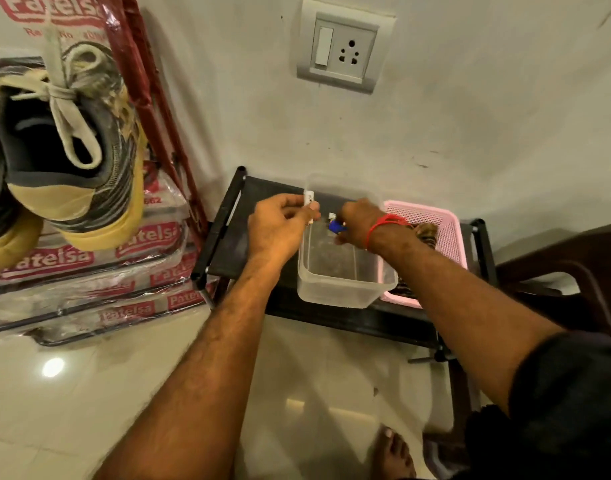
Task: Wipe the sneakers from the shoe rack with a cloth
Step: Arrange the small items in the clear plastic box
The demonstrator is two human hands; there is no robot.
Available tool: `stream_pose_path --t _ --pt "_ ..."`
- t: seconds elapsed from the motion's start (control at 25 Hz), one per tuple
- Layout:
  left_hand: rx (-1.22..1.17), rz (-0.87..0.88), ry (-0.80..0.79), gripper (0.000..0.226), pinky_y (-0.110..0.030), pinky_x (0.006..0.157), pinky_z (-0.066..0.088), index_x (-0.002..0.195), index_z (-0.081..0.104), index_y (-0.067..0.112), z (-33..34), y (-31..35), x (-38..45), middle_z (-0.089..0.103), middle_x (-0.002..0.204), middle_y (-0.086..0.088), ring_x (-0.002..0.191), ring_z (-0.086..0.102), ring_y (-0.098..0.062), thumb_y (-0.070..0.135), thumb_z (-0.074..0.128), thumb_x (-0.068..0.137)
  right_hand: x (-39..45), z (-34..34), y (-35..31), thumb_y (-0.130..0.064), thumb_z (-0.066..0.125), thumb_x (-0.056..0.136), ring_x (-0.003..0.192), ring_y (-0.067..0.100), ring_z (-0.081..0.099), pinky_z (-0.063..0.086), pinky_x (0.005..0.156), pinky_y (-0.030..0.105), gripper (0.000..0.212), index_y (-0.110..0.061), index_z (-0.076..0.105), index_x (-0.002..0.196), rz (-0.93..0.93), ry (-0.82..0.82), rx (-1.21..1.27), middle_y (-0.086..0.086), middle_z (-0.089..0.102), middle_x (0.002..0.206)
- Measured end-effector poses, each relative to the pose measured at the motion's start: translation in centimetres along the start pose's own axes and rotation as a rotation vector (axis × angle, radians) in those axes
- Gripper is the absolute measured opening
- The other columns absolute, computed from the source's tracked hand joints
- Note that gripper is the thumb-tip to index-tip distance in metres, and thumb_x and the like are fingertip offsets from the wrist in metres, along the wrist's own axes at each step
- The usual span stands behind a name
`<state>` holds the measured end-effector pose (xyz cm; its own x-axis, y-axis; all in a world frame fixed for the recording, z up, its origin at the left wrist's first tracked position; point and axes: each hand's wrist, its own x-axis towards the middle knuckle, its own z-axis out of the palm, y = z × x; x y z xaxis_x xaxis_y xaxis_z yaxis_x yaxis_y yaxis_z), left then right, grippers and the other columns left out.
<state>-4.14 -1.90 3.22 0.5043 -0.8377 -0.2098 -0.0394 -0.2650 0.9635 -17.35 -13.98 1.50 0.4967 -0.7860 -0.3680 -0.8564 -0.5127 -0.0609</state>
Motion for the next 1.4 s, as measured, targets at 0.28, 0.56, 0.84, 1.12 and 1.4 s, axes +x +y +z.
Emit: stream_pose_path --t 0.28,0.56,0.84,1.12,1.4 --pt "0.102 0.023 0.077 0.020 -0.034 0.092 0.058 0.102 0.075 0.028 0.5 -1.2 0.1 0.073 0.094 0.013 0.092 0.067 -0.001 0.037 0.079 0.085 2.2 0.9 0.4 -0.016 0.066 0.092 0.105 0.033 0.065 0.048 0.089 0.031 0.026 -0.008 0.069 0.116 -0.029 0.138 0.150 0.018 0.069 0.116" --pt "-0.052 -0.029 0.052 0.031 -0.022 0.084 0.058 0.112 0.072 0.018 0.9 -0.8 0.0 0.076 0.101 0.005 0.094 0.071 -0.004 0.026 0.081 0.083 -4.9 -4.5 0.2 -0.019 0.066 0.094 0.092 0.015 0.070 0.059 0.083 0.026 0.026 -0.008 0.071 0.117 -0.317 0.130 0.890 0.007 0.074 0.105" --pt "-0.103 -0.081 0.045 0.022 -0.018 0.080 0.055 0.117 0.070 0.021 0.6 -0.9 -0.1 0.076 0.100 0.007 0.092 0.069 0.001 0.028 0.069 0.095 -3.1 -3.9 -0.7 -0.021 0.077 0.086 0.090 0.015 0.063 0.053 0.084 0.027 0.029 -0.012 0.072 0.113 -0.235 0.205 0.441 0.005 0.072 0.105" --pt "-0.174 -0.100 0.261 0.014 -0.037 0.096 0.056 0.105 0.068 0.028 -1.8 -2.0 0.9 0.074 0.092 0.008 0.096 0.068 -0.003 0.017 0.061 0.100 0.4 2.1 -0.9 -0.012 0.072 0.087 0.102 0.035 0.063 0.050 0.091 0.038 0.031 -0.009 0.064 0.117 0.031 0.029 0.007 0.018 0.062 0.118" --pt "-0.145 -0.145 0.282 0.011 -0.034 0.093 0.056 0.099 0.069 0.029 -2.5 -2.8 1.4 0.070 0.092 0.011 0.094 0.064 -0.004 0.018 0.063 0.098 0.7 0.6 -0.6 -0.008 0.061 0.092 0.098 0.037 0.064 0.052 0.089 0.039 0.017 -0.009 0.068 0.107 0.038 0.215 0.122 0.019 0.067 0.109"
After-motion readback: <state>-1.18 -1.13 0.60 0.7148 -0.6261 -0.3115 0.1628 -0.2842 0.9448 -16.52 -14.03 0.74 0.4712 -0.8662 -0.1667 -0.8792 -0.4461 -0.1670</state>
